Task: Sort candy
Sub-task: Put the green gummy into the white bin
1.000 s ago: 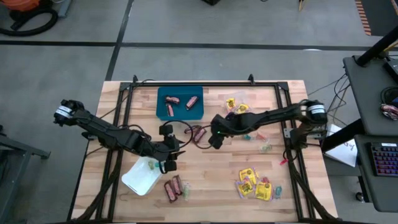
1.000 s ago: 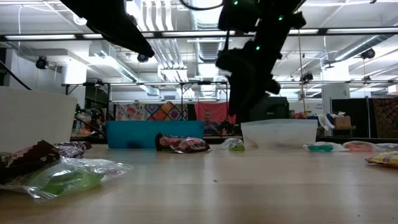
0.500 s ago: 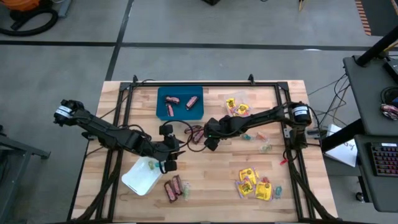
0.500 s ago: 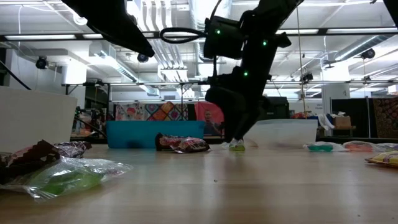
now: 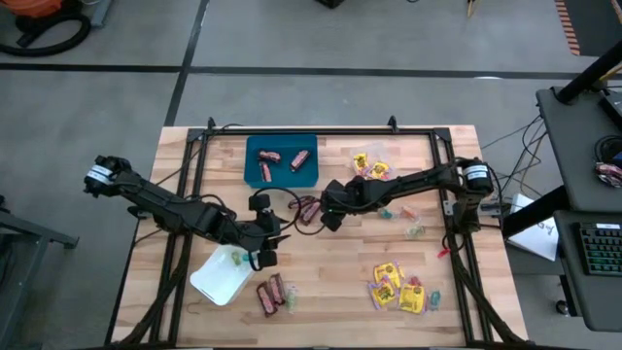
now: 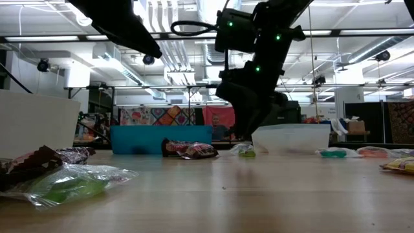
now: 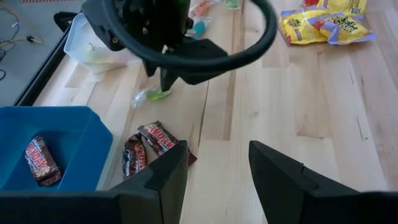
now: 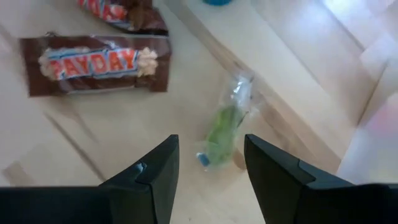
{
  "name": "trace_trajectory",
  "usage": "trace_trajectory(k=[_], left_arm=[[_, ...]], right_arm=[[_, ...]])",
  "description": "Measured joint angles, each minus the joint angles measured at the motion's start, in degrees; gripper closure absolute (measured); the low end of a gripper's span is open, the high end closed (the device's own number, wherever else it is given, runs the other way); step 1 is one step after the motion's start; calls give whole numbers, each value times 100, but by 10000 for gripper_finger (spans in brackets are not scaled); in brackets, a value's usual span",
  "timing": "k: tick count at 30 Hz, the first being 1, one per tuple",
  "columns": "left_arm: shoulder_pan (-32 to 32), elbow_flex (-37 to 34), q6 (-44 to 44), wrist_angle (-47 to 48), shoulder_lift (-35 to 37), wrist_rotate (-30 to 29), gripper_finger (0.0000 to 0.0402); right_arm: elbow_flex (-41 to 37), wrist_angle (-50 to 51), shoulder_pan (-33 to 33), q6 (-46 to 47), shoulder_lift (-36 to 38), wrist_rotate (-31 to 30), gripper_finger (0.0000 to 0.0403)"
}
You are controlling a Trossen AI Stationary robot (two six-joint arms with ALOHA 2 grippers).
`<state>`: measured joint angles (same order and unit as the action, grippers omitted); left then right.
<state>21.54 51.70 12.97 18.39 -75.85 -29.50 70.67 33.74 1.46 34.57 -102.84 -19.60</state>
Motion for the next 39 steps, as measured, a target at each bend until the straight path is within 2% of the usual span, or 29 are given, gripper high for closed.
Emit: trace_trajectory(k=[6,9,18,22,26,29,34,39], left_arm=[[0,0,-2,-59,0,-2,247],[0,2,-61,-210,-48,-1,247],[0,2,-262,-741,-452,0,247],[-7,-12,-349,-917,-532,138,247],[-4,-354,-1048,-1985,-544,1227,249],[-41,-748,-1365,-2951,-544,1729,254],[-229,-1248,-1154,-3809,-538,1698,259],[-269,-1634,-979,-4408,-533,1681,260]], right_arm=[[-24,5,8,-10,-327,8,237],[-30,1,6,-19,-479,12,255],[-22,16,-7,-166,-519,119,384],[-38,157,-33,-336,-398,176,390],[-46,257,-196,-560,-121,179,390],[-77,231,-440,-757,134,165,390],[-183,8,-977,-838,587,152,390],[-485,-829,-1497,-1098,1070,9,390]])
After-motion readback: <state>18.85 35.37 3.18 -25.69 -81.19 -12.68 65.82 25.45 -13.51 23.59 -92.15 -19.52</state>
